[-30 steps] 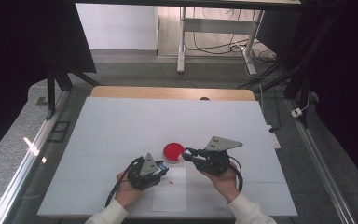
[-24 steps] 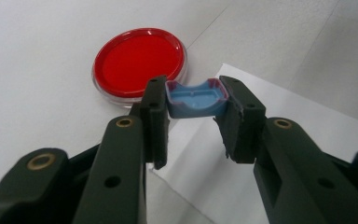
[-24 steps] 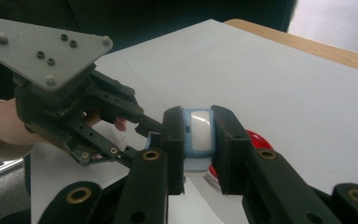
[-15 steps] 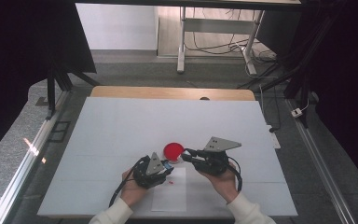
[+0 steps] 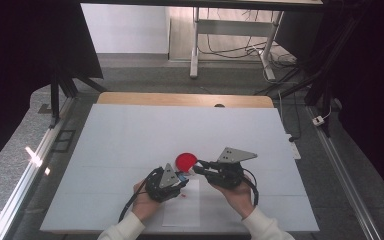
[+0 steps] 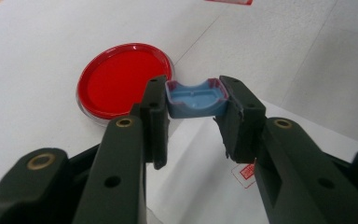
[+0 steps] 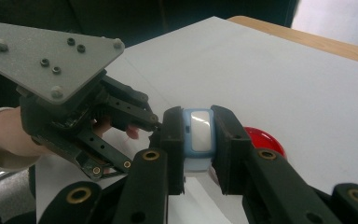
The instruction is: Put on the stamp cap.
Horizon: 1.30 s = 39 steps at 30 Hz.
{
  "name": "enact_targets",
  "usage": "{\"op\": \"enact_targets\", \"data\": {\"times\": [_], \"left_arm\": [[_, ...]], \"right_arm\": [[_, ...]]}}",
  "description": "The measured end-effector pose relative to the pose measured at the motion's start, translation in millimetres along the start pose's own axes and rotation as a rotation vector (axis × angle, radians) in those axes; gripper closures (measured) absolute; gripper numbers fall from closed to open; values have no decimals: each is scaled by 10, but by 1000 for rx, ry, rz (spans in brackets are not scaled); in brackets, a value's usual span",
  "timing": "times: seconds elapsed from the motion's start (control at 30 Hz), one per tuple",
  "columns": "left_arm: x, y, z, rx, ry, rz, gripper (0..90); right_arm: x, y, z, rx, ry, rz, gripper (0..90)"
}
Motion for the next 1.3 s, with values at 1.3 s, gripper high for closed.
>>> {"op": "enact_targets", "data": {"times": [1.3], "left_arm": [[-66,65,-51,-17,24,-2,642]], "right_arm": [[77,142,127,30,113,63,749]]}}
Point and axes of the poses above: each handheld gripper's, and its own axes: y roughly forward along the jaws, z roughly out of its underside, x roughly to its left, the point moved 6 cm from there along y, roughly forward along the jaws, and after that the axes turned 11 degrees about -x, right-handed, at the moved point
